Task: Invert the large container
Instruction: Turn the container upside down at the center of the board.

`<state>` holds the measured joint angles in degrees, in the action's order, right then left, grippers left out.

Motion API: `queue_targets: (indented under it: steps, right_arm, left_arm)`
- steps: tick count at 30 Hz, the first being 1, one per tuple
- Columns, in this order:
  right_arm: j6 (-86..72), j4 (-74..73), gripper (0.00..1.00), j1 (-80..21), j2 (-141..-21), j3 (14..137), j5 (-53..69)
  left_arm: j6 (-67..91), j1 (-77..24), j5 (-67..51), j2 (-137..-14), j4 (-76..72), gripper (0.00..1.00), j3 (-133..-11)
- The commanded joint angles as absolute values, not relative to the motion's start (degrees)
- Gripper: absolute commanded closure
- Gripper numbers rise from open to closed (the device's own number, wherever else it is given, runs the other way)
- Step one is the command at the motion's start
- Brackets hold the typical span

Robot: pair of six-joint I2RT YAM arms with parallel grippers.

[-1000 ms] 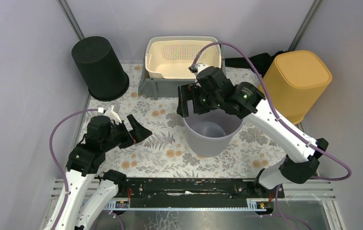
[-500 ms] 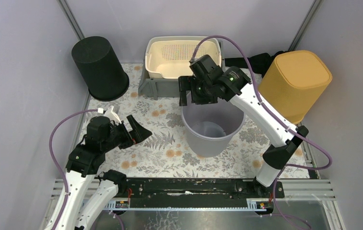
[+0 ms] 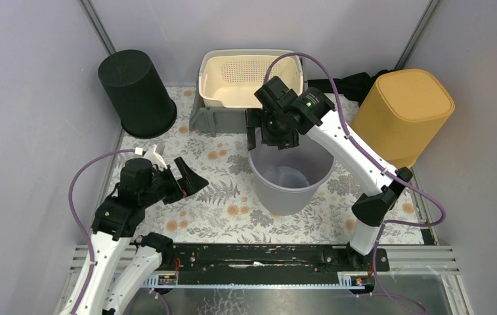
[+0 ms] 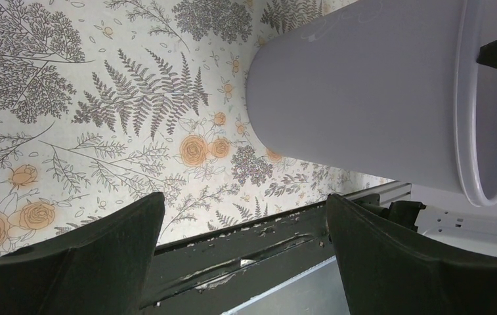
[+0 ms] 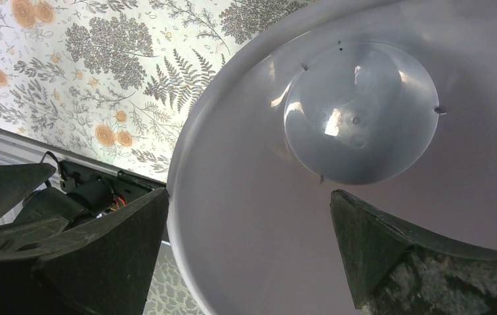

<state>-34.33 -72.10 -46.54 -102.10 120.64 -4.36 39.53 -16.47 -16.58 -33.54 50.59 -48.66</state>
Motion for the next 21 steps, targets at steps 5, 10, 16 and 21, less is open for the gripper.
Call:
queue_targets:
  steps: [5,10,16,21]
  right_arm:
    - [-37.7,-75.97,0.03,-46.78,-104.59,126.0,-3.39]
    - [-39.03,-77.35,0.1,-47.14,-105.78,127.61,-1.57]
    - [-40.58,-80.65,0.17,-49.26,-108.3,127.8,-2.59]
    - [-42.78,-84.16,0.22,-51.06,-111.02,129.29,-4.45]
  left_arm:
    - [38.68,-16.7,-17.63,-33.14,49.04,0.0,-47.46]
    - [38.43,-16.72,-17.84,-32.78,48.96,0.0,-46.41]
    - [37.52,-16.68,-18.4,-33.36,49.45,0.0,-45.15]
    - [36.04,-16.7,-19.28,-33.47,50.59,0.0,-44.07]
